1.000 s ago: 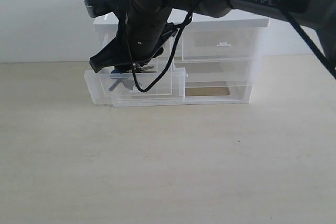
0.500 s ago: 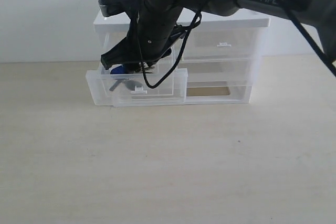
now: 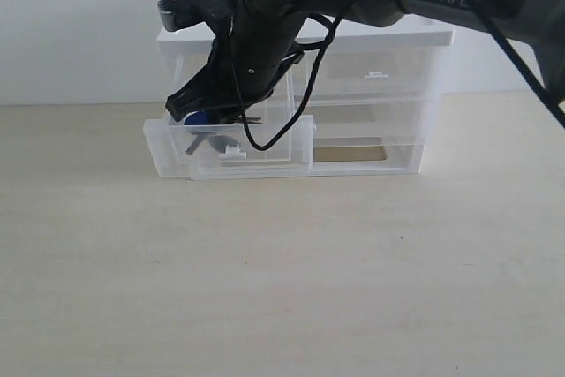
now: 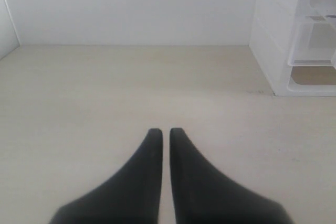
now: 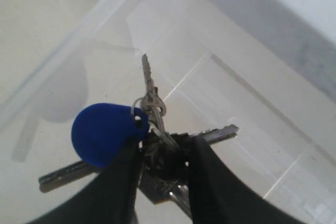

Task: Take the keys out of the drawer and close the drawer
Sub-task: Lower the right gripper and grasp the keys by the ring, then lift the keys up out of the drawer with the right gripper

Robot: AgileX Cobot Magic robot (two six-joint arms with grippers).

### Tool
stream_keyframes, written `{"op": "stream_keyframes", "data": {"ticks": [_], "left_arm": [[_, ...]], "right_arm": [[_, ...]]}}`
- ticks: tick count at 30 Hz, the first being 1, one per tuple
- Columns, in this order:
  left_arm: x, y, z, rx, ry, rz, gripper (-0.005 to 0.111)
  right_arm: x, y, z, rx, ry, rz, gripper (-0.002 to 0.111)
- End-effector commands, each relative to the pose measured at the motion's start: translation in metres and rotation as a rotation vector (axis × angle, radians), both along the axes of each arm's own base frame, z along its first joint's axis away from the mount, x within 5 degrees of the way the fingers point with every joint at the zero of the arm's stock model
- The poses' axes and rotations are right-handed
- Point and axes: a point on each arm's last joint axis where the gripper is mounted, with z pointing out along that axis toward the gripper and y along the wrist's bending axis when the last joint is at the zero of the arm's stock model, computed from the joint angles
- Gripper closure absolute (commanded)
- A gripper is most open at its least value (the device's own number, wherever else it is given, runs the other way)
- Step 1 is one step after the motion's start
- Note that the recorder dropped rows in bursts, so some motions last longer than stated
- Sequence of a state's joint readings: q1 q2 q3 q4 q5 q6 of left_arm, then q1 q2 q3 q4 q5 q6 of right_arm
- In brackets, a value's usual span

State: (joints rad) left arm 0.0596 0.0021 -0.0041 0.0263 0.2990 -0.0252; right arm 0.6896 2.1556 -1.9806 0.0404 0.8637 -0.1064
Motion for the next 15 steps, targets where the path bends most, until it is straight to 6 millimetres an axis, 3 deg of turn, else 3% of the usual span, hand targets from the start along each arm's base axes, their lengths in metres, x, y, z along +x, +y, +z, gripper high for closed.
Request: {"op": "stream_keyframes", "data": {"ticks": [1, 7, 15], "left_arm": [[0.0, 0.0, -0.001, -0.013, 0.002, 0.006, 0.102], [0.0, 0.0, -0.001, -0.013, 0.002, 0.006, 0.102], [0.0, 0.0, -0.001, -0.013, 0.002, 0.006, 0.102]], "right_arm": [[0.005, -0.004, -0.004, -0.057, -0.046, 0.011, 0.108], [0.012, -0.012, 0.014, -0.074, -0.151, -0.075, 0.108], [0.001, -0.02, 0.05, -0.03, -0.209, -0.079, 0.108]]}}
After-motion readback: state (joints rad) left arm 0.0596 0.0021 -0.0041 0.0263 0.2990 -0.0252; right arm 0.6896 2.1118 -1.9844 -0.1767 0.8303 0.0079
